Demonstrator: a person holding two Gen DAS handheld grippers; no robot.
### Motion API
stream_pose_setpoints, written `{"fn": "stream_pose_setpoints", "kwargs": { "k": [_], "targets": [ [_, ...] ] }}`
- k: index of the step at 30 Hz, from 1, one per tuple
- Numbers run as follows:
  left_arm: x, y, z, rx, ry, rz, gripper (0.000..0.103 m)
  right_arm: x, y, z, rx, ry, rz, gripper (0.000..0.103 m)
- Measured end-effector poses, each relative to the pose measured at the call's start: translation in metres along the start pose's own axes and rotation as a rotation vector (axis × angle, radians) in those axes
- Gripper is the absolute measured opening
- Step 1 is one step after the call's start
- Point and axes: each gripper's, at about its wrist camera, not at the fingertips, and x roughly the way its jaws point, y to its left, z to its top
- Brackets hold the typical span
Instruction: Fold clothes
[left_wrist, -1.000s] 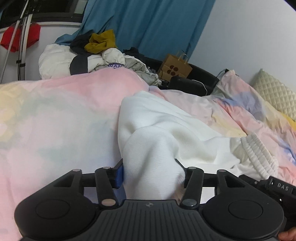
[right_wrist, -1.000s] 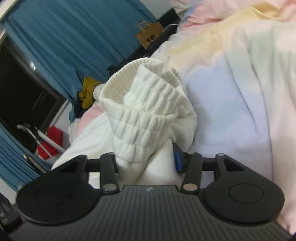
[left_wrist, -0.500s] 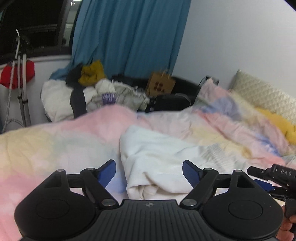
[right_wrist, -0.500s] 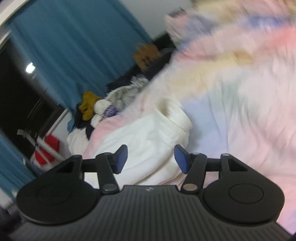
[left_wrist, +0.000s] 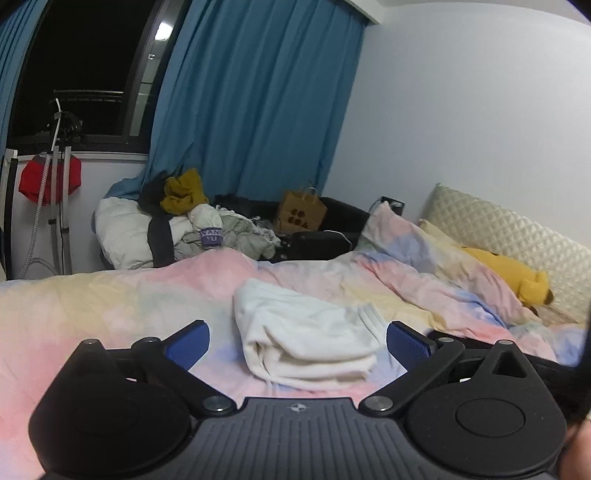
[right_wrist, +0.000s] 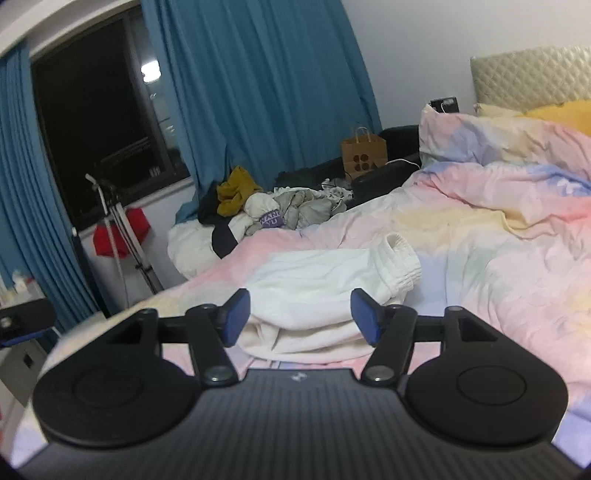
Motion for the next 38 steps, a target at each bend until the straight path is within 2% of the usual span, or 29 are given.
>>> {"fn": "stream_pose_setpoints", "kwargs": {
  "k": [1, 3, 5, 7, 11, 16, 18, 24, 38],
  "targets": [
    [-0.007, -0.002, -0.005, 0.008, -0.017, 0.017, 0.103, -0.002, 0.003, -0.002, -0.014, -0.006, -0.003, 0.079],
    [-0.02, -0.003, -0.016, 0.014, -0.057, 0.049, 0.103, -0.006, 0.01, -0.007, -0.042, -0.018, -0.008, 0.087],
    [-0.028, 0.0, -0.024, 0.002, -0.075, 0.051, 0.103, -0.01, 0.017, -0.012, -0.071, -0.028, -0.014, 0.085],
    [-0.032, 0.004, -0.029, -0.008, -0.071, 0.053, 0.103, -0.006, 0.026, -0.016, -0.114, 0.002, -0.049, 0.085],
    [-0.034, 0.011, -0.04, 0.004, -0.056, 0.1, 0.103, -0.002, 0.031, -0.027, -0.115, -0.011, -0.03, 0.085],
    [-0.035, 0.025, -0.056, -0.008, -0.039, 0.127, 0.103, 0.006, 0.022, -0.065, -0.136, -0.017, -0.08, 0.085],
    [-0.034, 0.029, -0.06, -0.011, -0.035, 0.15, 0.103, 0.008, 0.024, -0.07, -0.141, -0.002, -0.076, 0.085],
    [-0.028, 0.034, -0.063, 0.008, -0.03, 0.188, 0.103, 0.01, 0.029, -0.073, -0.204, -0.031, -0.11, 0.085],
    [-0.017, 0.026, -0.071, 0.075, -0.003, 0.207, 0.103, 0.013, 0.029, -0.074, -0.203, -0.015, -0.137, 0.085]
  ]
}}
